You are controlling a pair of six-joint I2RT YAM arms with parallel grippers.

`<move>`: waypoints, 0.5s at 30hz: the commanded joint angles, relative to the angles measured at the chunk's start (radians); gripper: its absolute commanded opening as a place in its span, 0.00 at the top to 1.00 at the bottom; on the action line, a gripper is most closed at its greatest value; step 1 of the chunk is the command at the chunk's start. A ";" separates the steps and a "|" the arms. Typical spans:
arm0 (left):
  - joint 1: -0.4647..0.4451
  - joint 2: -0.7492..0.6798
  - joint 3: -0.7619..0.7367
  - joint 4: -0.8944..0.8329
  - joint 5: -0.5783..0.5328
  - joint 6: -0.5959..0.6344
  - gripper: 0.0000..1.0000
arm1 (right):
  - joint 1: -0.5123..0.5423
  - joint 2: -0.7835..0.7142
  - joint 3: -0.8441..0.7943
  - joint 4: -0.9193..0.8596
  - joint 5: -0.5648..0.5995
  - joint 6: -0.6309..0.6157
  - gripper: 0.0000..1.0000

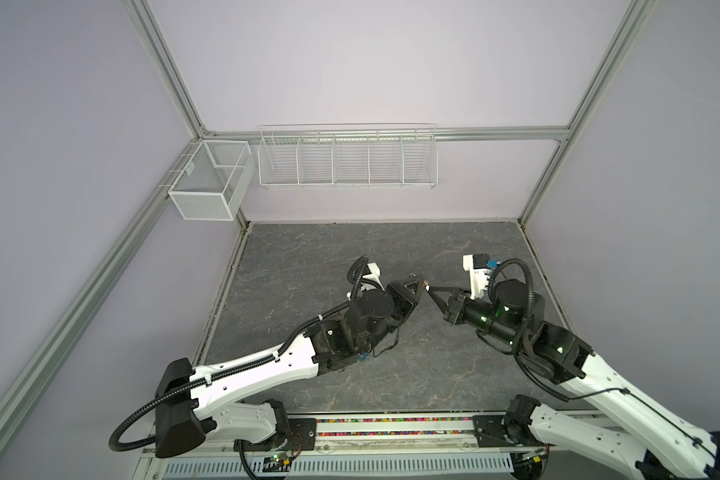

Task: Unlock with the key

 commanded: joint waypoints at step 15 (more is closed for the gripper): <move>0.006 -0.061 -0.016 -0.133 -0.053 0.133 1.00 | 0.012 -0.026 0.044 -0.029 0.062 -0.189 0.65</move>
